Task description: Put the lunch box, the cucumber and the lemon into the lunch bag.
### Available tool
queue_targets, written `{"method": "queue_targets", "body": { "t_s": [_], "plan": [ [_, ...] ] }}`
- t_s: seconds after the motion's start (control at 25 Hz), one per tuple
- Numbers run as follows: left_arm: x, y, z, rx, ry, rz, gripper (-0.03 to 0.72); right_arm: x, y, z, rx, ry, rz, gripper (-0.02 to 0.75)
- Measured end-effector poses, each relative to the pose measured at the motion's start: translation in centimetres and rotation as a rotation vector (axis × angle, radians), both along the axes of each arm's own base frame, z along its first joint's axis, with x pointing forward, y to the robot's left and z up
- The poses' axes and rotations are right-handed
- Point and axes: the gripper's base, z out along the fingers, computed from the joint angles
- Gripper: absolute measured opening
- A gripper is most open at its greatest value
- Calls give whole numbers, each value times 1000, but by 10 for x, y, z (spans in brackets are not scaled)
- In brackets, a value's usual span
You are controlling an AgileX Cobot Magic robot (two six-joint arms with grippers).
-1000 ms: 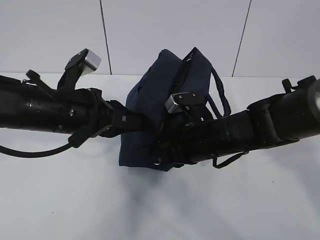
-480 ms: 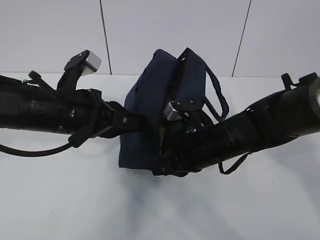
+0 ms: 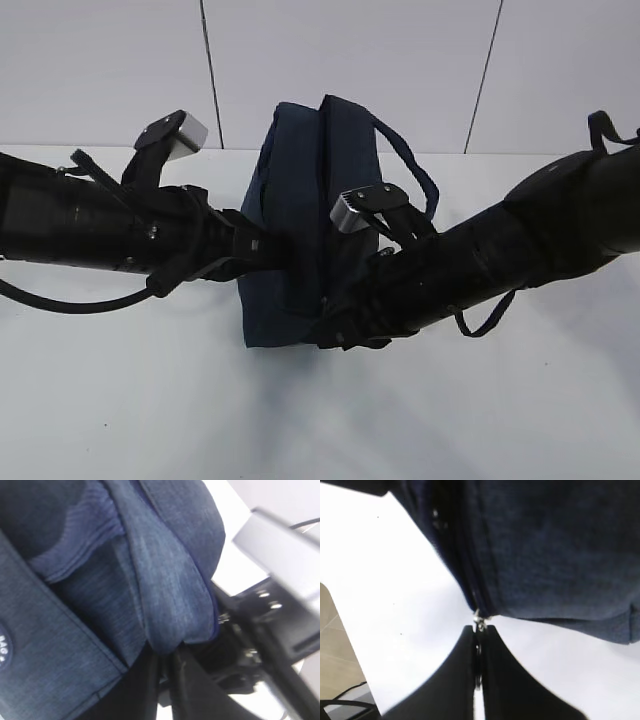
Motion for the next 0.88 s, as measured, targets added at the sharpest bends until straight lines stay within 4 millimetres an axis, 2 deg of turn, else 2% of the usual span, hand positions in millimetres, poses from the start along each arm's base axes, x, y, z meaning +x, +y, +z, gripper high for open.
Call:
{"method": "queue_targets", "body": {
  "t_s": [0.24,0.56,0.88],
  "plan": [
    [0,0,-2,5,2,-4,8,-4,-4,0,-53,32,8,20],
    [0,-1,-2,5,2,-6,8,-7,-7,15,-71,-5,24,20],
    [-1,0,-3,23,-6,-18,8,-8,-8,17,-76,-7,31,20]
  ]
}}
